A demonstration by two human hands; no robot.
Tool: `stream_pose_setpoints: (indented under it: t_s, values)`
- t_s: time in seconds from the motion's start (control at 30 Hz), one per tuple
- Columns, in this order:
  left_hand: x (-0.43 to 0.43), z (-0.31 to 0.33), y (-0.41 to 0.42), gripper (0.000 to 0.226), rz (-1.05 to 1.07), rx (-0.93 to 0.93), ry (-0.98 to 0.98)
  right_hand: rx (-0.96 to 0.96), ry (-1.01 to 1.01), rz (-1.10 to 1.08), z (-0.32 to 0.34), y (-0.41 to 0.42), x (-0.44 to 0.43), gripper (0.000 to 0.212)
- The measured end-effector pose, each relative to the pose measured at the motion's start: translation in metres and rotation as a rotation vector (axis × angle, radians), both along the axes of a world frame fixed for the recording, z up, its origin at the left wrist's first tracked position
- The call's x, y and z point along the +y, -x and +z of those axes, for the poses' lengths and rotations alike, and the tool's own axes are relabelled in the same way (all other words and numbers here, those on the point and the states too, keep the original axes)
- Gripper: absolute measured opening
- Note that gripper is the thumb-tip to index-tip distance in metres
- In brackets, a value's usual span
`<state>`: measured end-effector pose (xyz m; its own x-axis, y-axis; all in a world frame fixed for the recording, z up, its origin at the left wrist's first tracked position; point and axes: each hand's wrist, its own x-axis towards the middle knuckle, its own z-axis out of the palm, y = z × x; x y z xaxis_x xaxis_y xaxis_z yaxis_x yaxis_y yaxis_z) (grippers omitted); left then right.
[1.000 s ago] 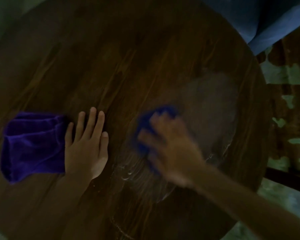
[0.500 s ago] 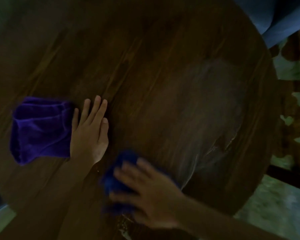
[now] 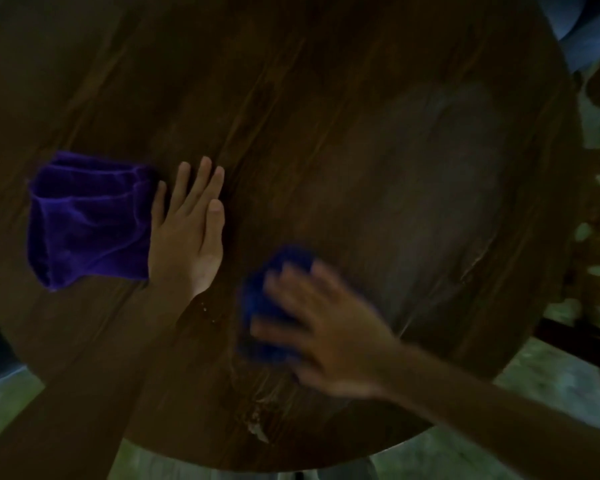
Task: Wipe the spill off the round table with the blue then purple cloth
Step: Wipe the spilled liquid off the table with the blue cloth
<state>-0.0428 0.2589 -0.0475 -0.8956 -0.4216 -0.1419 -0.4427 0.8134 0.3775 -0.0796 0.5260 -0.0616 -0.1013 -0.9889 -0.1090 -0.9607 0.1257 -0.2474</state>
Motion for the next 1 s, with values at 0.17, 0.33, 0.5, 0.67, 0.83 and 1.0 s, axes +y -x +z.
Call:
stream_pose_setpoints:
  t_s: [0.17,0.33,0.5,0.67,0.83,1.0]
  values:
    - [0.006,-0.004,0.005,0.061,-0.028,-0.081,0.14,-0.005,-0.001,-0.082,0.004,0.105,0.103,0.074]
    - [0.003,-0.007,0.004,0.062,-0.017,-0.08,0.154,0.082,-0.091,-1.249,0.021,0.236,0.084,0.07]
    - [-0.002,-0.015,0.002,0.061,-0.009,-0.066,0.15,-0.022,-0.014,-0.188,0.012,-0.006,0.067,0.065]
    - [0.0,-0.021,0.003,0.062,0.006,-0.055,0.166,0.0,-0.027,-0.037,0.008,0.067,0.15,0.067]
    - [-0.003,-0.021,0.002,0.062,0.009,-0.052,0.168,0.032,-0.067,-1.175,0.01,0.163,0.163,0.061]
    - [-0.001,-0.012,0.001,0.062,-0.001,-0.05,0.162,0.061,-0.139,-1.019,0.011,-0.038,0.114,0.066]
